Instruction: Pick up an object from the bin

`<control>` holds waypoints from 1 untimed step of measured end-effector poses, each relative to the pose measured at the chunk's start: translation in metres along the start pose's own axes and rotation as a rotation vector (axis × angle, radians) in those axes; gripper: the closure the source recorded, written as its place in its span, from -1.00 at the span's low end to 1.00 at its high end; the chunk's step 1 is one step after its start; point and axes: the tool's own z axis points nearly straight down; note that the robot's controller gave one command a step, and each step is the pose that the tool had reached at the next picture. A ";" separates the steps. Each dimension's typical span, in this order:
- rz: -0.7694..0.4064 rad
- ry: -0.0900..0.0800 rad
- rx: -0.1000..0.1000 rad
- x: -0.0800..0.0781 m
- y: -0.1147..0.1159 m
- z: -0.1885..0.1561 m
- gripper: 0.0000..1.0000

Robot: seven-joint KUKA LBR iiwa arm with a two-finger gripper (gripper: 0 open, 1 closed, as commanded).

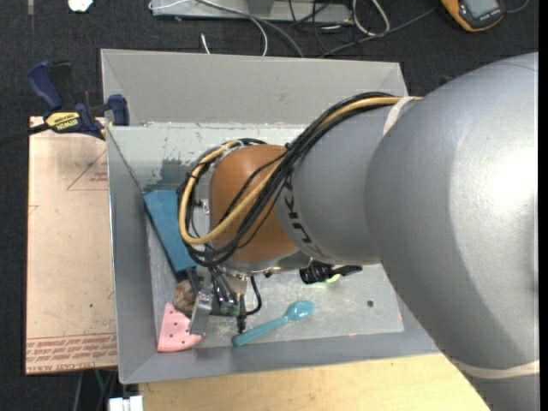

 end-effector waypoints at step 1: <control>0.060 -0.017 -0.012 -0.005 0.007 0.030 -1.00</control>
Offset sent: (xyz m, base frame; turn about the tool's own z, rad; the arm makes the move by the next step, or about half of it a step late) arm 0.0005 -0.0051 -0.0461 0.2668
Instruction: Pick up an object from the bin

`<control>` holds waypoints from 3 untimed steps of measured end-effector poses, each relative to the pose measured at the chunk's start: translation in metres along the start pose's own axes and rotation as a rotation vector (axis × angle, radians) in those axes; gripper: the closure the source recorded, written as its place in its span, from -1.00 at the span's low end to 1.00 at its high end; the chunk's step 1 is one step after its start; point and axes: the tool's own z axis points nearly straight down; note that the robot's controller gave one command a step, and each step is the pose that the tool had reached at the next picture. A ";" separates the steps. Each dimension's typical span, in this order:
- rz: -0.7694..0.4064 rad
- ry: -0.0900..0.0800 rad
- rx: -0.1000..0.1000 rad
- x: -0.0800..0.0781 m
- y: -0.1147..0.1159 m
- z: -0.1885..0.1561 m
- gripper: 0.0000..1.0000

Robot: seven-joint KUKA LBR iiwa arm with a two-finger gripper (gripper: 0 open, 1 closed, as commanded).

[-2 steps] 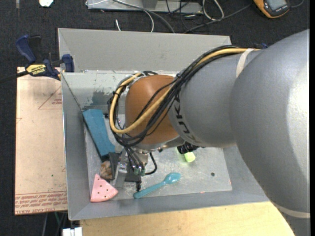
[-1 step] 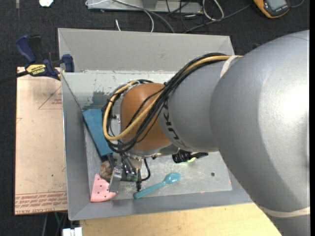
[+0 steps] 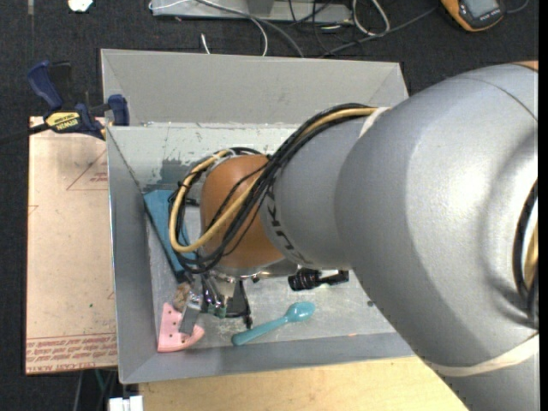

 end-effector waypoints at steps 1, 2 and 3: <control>0.209 0.002 0.001 -0.005 -0.009 0.007 1.00; 0.209 0.002 0.001 -0.005 -0.009 0.007 1.00; 0.207 0.015 0.013 -0.001 -0.012 -0.013 1.00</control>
Offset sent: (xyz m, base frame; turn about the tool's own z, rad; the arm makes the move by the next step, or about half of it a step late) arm 0.0000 0.0000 0.0000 0.0000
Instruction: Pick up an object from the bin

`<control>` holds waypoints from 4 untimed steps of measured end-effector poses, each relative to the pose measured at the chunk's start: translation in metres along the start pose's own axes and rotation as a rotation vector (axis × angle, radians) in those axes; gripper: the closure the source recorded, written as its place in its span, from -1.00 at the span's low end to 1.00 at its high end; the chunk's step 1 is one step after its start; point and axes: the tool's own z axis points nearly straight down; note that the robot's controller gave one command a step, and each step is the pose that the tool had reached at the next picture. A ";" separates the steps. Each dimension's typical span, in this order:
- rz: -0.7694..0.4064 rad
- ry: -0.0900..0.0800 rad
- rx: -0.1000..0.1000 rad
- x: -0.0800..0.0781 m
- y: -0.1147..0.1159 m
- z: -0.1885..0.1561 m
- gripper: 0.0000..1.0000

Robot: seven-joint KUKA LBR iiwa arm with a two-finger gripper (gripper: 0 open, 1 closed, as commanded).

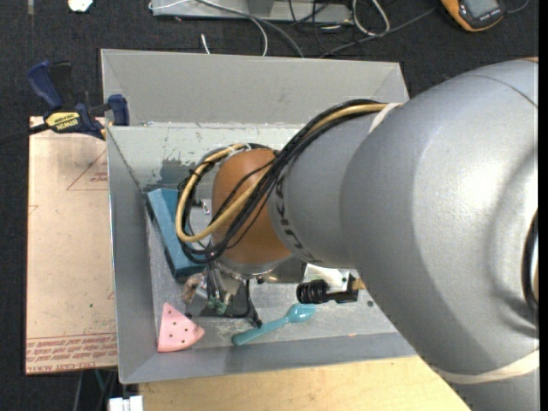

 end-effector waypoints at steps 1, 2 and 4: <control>-0.001 -0.001 -0.001 -0.001 0.001 -0.036 1.00; -0.003 -0.004 -0.007 -0.002 0.003 -0.063 1.00; -0.005 -0.001 -0.003 -0.001 0.002 -0.071 1.00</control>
Offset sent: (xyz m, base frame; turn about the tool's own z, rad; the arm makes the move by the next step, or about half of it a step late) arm 0.0009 0.0001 0.0566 -0.0010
